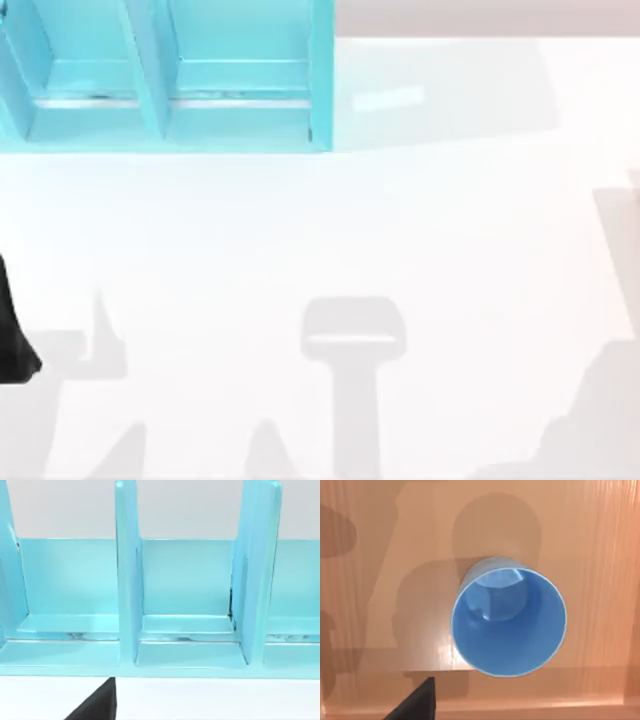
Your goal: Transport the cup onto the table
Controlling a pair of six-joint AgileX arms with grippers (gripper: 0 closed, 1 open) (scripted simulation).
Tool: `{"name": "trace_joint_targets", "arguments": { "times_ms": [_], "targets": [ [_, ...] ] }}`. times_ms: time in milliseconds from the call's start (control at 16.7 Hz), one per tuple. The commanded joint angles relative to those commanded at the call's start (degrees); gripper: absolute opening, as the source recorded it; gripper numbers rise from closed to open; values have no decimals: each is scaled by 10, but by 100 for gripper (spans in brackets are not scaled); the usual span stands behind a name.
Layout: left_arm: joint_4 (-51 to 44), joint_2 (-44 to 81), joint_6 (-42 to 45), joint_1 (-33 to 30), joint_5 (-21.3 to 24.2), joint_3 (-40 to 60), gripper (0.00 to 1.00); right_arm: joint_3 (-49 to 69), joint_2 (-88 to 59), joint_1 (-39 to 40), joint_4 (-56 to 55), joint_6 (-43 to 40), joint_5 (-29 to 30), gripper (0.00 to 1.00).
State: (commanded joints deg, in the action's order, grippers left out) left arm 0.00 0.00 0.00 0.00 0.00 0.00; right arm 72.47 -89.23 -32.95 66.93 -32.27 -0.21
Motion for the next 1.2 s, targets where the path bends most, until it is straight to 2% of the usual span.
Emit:
{"name": "trace_joint_targets", "arguments": {
  "times_ms": [240, 660, 1200],
  "targets": [
    [0, 0, 0, 0, 0, 0, 100, 55, -64, -25, 51, -25, 0, 100],
    [0, 0, 0, 0, 0, 0, 100, 45, -66, -24, 42, -25, 0, 100],
    [0, 0, 0, 0, 0, 0, 100, -106, -120, -22, -165, -22, 0, 100]
  ]
}}
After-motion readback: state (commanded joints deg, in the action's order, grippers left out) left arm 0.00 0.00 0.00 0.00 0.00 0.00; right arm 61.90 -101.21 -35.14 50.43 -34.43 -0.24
